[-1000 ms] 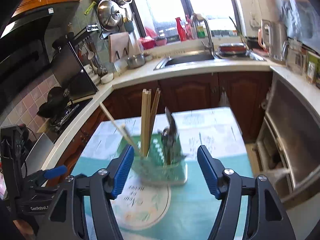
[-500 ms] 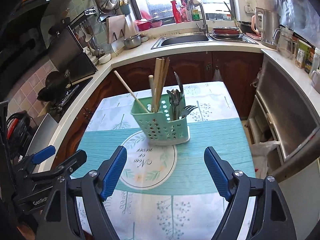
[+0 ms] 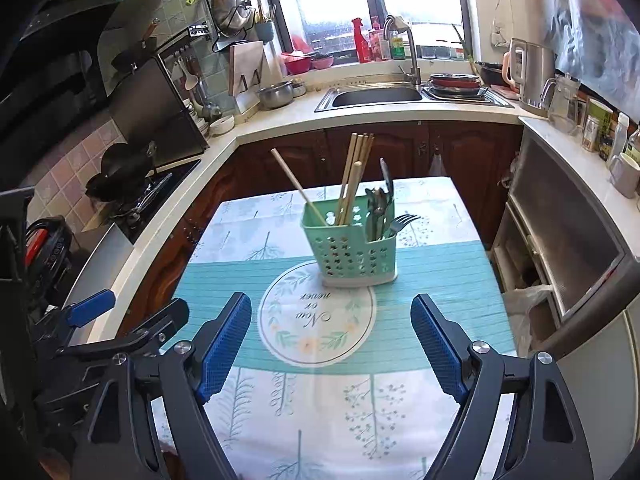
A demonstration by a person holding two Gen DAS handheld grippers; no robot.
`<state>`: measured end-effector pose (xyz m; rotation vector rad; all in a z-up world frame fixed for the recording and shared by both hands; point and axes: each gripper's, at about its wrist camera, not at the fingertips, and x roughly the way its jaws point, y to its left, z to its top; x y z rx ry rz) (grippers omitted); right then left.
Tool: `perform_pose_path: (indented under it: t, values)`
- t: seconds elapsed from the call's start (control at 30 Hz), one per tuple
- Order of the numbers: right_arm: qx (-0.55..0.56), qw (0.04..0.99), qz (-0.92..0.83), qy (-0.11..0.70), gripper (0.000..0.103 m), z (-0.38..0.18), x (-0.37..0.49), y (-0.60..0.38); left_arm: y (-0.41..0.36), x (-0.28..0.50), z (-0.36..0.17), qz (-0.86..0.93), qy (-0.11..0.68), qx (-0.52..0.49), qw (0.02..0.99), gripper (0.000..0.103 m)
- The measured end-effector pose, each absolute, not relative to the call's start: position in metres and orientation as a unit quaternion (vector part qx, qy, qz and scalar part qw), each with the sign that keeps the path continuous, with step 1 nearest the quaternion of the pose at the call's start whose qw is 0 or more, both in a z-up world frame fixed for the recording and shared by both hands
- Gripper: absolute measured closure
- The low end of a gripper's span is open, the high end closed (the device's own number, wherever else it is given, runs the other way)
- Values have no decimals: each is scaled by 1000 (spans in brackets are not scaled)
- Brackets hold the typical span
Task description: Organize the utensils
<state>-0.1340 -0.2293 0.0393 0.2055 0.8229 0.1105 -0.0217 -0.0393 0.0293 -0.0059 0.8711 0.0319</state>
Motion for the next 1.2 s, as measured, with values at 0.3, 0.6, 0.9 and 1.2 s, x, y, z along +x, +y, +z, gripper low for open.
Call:
perform_pose_path:
  t: [0.3,0.6,0.9,1.2]
  values:
    - [96,910,48,402,19,56,-148,-216,-32,-29,32,15,423,-1,906,1]
    - [93,902,50,418,19,53,-144,-211,-23,-30,31,19,429,-4,903,1]
    - [94,900,50,424,19,50,-137,-214,-22,-30,30,17,432,-2,902,1]
    - [98,898,49,426,19,45,-136,-218,-23,-30,29,16,433,-1,901,1]
